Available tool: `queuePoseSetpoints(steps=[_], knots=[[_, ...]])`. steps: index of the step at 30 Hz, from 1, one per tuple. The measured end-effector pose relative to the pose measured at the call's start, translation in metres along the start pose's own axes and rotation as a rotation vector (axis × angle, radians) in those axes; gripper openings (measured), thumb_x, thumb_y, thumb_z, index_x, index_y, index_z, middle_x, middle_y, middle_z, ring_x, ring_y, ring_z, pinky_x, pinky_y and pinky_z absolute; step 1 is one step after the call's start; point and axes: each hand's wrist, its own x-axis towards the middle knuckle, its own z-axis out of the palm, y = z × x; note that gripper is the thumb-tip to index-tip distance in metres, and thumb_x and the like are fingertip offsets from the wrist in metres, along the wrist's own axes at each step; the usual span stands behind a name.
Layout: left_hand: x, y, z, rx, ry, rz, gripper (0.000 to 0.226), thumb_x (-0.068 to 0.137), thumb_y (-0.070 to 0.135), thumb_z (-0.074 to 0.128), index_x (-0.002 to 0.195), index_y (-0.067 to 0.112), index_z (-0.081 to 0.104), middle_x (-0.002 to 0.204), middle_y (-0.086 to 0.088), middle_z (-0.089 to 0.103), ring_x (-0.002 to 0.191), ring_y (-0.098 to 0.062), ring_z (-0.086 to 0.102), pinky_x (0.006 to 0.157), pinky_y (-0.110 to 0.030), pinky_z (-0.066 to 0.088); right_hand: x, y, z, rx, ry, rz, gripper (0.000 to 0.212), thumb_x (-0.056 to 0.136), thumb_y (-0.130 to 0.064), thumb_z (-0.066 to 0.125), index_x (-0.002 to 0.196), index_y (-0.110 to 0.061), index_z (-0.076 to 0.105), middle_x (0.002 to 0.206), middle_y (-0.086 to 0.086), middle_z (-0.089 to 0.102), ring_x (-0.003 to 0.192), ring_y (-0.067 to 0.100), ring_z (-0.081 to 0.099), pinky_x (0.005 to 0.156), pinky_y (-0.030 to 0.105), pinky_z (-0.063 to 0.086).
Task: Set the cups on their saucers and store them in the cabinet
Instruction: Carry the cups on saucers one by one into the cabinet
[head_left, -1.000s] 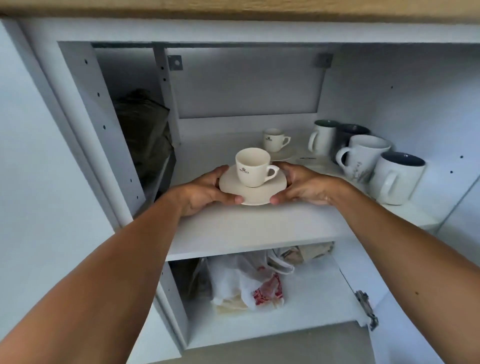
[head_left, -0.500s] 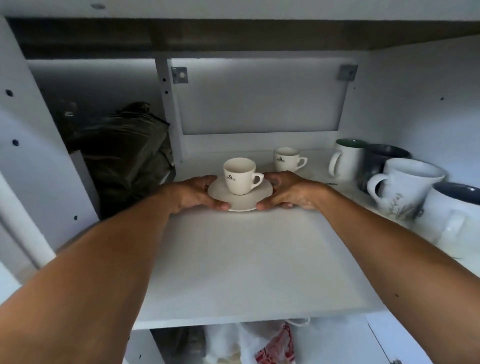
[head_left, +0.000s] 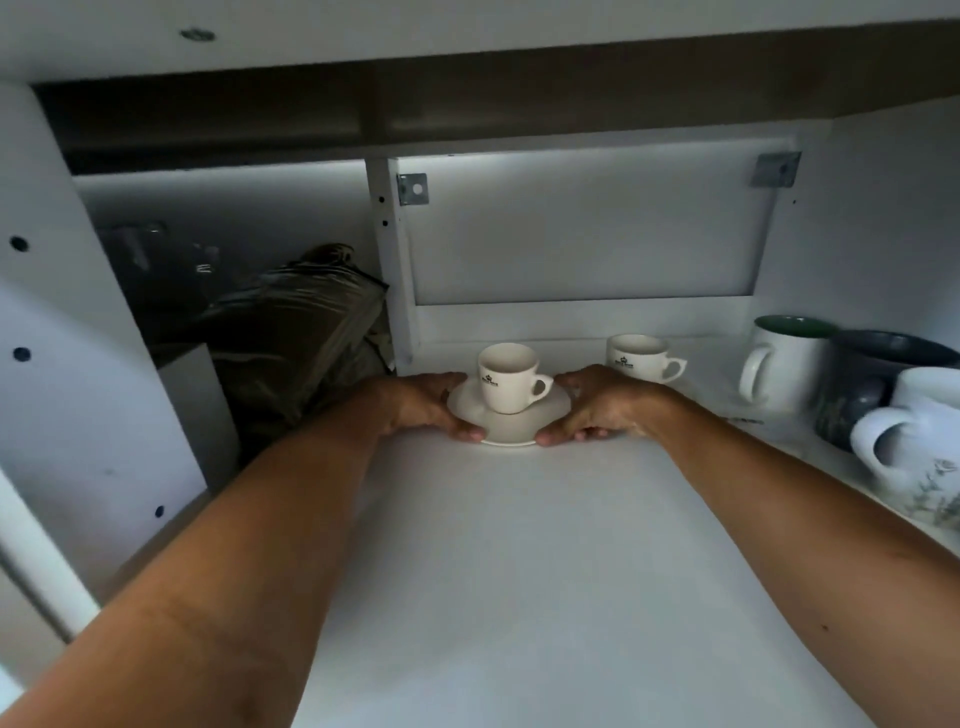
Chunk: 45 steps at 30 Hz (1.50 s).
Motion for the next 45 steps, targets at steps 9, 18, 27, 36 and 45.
queuePoseSetpoints(steps=[9,18,27,36,45], knots=[[0.017,-0.003,-0.009,0.163,0.039,-0.094,0.114,0.071,0.047,0.084,0.157,0.021,0.015,0.161,0.002,0.024,0.147,-0.017,0.024,0.119,-0.027,0.019,0.004,-0.006,-0.001,0.025,0.044,0.091,0.086,0.066,-0.022,0.092,0.140,-0.011,0.049,0.055,-0.001,0.058,0.048,0.009,0.047,0.050,0.020,0.039],[0.026,-0.002,-0.014,0.307,0.022,-0.121,0.145,0.040,0.083,0.075,0.157,0.027,0.011,0.164,0.006,0.016,0.150,-0.017,0.017,0.123,-0.040,0.017,0.003,-0.006,0.003,0.082,0.116,0.126,0.080,0.069,-0.015,0.090,0.136,-0.002,0.050,0.062,0.004,0.059,0.051,0.011,0.050,0.046,0.020,0.043],[0.013,0.005,-0.003,0.419,0.064,-0.167,0.119,0.068,0.084,0.057,0.158,0.022,0.012,0.164,0.003,0.015,0.150,-0.018,0.017,0.122,-0.037,0.016,-0.016,-0.001,0.019,0.049,0.293,0.096,0.073,0.076,-0.023,0.086,0.136,-0.004,0.051,0.063,0.002,0.057,0.054,0.012,0.051,0.049,0.019,0.042],[-0.042,0.006,0.043,0.406,0.324,-0.132,0.128,0.052,0.099,0.046,0.155,0.030,0.013,0.160,-0.006,0.026,0.147,-0.032,0.022,0.117,-0.048,0.025,-0.092,0.004,0.027,-0.243,0.377,-0.020,0.070,0.085,-0.044,0.073,0.144,-0.015,0.049,0.113,0.005,0.068,0.107,0.018,0.062,0.085,0.019,0.042],[-0.146,0.031,0.083,0.632,0.237,-0.011,0.096,0.078,0.086,0.031,0.155,0.035,0.007,0.162,0.001,0.014,0.147,-0.028,0.012,0.117,-0.049,0.017,-0.194,-0.016,0.052,-0.630,0.270,0.174,0.092,0.081,-0.081,0.043,0.155,-0.030,0.026,0.163,0.002,0.023,0.149,0.025,0.016,0.117,0.045,0.026]])
